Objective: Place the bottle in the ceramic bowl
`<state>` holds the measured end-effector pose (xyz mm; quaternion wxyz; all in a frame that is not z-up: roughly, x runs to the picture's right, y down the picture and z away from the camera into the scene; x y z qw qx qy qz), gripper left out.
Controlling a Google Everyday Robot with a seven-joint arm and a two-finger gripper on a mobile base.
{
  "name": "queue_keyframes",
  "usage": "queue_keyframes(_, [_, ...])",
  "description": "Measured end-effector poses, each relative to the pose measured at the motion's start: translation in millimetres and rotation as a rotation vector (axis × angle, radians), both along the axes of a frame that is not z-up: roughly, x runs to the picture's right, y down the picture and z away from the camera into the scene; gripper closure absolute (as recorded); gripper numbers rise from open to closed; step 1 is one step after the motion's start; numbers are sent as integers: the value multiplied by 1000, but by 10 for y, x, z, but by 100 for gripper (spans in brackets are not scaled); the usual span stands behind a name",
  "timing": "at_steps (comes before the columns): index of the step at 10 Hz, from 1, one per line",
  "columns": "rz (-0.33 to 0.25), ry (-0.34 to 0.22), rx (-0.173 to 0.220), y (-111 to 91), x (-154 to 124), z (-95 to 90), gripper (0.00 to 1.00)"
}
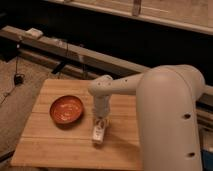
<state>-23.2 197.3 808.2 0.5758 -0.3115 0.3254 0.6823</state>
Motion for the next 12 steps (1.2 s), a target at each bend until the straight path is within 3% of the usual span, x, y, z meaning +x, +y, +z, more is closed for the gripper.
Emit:
queue_keyframes(2, [11, -9, 53, -315, 9, -154, 100])
queue_keyframes(5, [-40, -92, 107, -759, -273, -240, 100])
queue_keyframes(12, [-205, -328, 144, -1432, -1330, 72, 100])
